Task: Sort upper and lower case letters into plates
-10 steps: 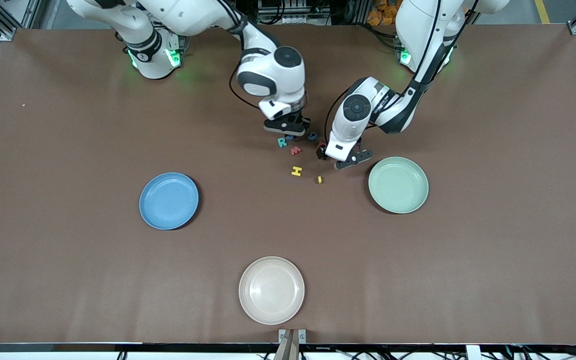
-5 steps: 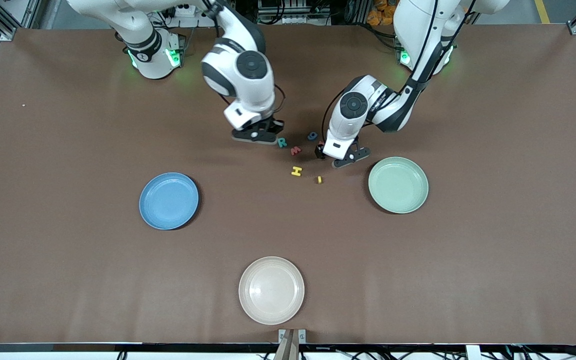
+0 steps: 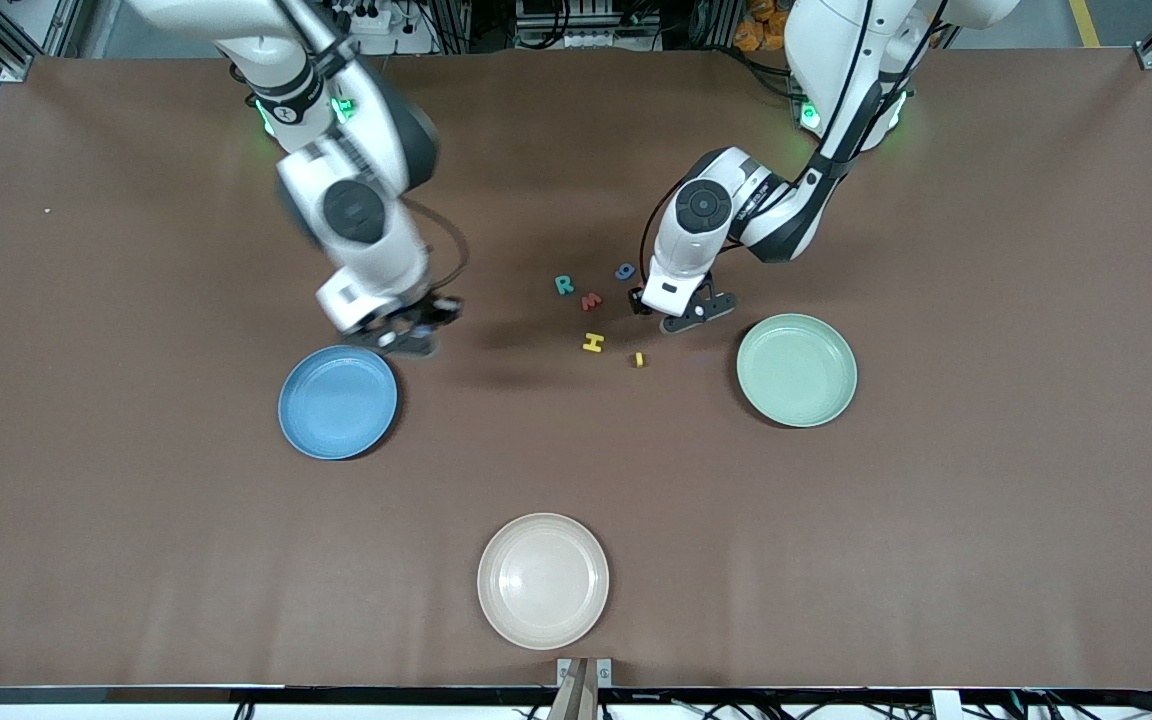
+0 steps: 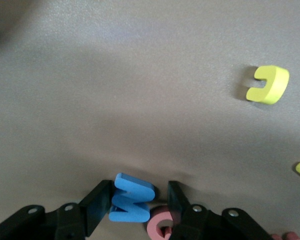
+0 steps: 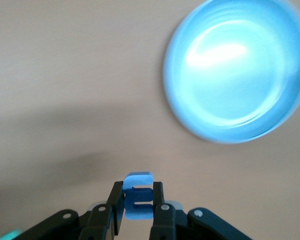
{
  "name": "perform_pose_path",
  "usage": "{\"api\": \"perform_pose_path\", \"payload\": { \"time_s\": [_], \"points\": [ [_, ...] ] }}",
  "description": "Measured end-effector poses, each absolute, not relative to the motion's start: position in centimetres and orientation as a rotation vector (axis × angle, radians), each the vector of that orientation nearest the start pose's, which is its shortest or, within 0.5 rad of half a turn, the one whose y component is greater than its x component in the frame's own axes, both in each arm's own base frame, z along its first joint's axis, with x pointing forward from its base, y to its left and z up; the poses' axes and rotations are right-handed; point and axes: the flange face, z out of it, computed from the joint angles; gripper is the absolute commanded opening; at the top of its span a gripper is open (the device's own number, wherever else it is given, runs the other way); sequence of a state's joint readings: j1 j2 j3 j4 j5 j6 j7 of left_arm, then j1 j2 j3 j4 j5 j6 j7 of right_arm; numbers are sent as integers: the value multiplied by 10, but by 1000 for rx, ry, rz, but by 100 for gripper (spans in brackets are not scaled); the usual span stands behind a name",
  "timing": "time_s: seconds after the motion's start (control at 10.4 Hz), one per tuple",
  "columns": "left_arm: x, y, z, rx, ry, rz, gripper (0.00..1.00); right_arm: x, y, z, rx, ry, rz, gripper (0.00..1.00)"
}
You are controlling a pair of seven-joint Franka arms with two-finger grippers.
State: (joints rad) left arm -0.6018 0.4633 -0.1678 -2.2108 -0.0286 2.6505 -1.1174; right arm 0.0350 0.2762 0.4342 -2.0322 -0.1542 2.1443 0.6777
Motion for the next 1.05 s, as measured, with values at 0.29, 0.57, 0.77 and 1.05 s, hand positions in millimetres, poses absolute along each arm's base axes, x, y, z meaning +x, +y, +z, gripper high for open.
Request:
{"api": "perform_pose_path", "payload": {
  "time_s": [0.29,0.57,0.77,1.05],
  "points": [
    [393,-384,169,-3118,-615,128,19,557,136,279,-3204,235,234,0],
    [392,-385,169,-3119,-600,122,16,568,107,219,-3166,310,214,20],
    [396,-387,174,-3095,-532,116,15,570,100,202,-3160,331,217,46],
    [425,-375,188,-3023,-477,141,14,577,104,213,-3161,324,192,100]
  ]
}}
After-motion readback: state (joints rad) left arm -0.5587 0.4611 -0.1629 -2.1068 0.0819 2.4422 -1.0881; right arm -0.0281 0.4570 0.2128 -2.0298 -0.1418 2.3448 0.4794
